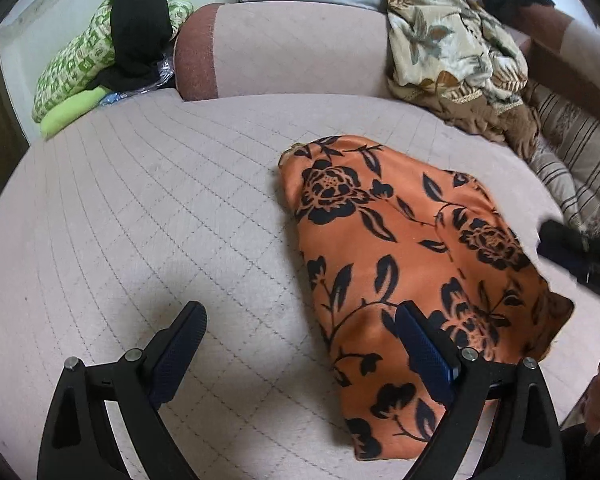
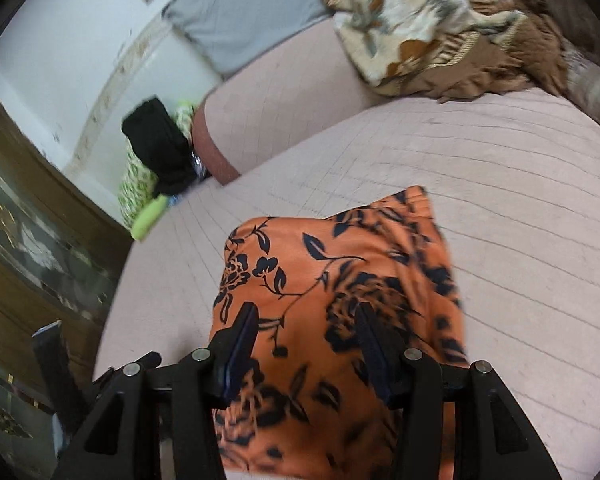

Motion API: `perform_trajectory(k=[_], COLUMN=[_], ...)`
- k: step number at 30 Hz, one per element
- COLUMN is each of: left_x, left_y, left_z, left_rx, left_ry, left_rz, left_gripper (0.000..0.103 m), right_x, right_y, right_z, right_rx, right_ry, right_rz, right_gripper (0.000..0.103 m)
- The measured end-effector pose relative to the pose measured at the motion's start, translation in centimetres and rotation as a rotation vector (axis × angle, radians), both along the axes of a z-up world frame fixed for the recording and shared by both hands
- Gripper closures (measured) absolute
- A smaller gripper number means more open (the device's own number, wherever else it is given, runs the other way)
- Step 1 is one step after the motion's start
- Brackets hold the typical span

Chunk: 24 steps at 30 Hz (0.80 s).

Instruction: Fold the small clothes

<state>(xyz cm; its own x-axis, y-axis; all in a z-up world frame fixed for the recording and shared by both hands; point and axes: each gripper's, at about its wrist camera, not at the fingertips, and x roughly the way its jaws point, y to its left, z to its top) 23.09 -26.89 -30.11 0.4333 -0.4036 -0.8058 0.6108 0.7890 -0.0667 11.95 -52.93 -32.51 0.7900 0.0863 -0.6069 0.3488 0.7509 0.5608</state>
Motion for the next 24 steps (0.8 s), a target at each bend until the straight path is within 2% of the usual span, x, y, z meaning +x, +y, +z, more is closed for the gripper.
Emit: perform_trajectory(k=[2, 4, 7, 12, 15, 18, 22, 24], left_x=[-0.5, -1.4, -2.5, -1.1, -1.0, -1.2, -1.0, -1.0], left_y=[-0.7, -1.7, -1.5, -1.4, -1.2, -1.4, -1.7, -1.6], left_z=[-1.0, -2.8, -3.6, -2.8, -2.3, -1.9, -2.4, -2.5], left_rx=[0.041, 0.123, 0.101, 0.085, 0.081, 0.107, 0.115, 0.105], left_ry=[0.010, 0.013, -0.076, -0.006, -0.020, -0.075, -0.077, -0.078], left_rz=[-0.034, -0.074, -0.056, -0.053, -0.056, -0.073, -0.088, -0.091], left_gripper=[0.008, 0.006, 0.000, 0.000, 0.000, 0.000, 0.000, 0.000], right_x=[-1.5, -1.8, -1.8, -0.8, 1.2, 4.1, 8.5, 10.6], right_y=[-0.2, -0.2, 0.1, -0.2, -0.8, -1.0, -2.5, -3.9], right_z=[-1.4, -3.4, -4.5, -3.4, -1.6, -0.4, -1.3, -3.7], right_rx=[0.041, 0.047, -0.025, 0.005, 0.007, 0.017, 0.080, 0.145], right_ry=[0.050, 0.159, 0.225, 0.249, 0.200, 0.166, 0.161, 0.211], right_rz=[-0.002, -0.001, -0.007, -0.039, -0.054, -0.044, -0.085, -0.117], right_gripper=[0.049, 0.049, 0.049, 0.047, 0.048, 0.048, 0.047, 0.045])
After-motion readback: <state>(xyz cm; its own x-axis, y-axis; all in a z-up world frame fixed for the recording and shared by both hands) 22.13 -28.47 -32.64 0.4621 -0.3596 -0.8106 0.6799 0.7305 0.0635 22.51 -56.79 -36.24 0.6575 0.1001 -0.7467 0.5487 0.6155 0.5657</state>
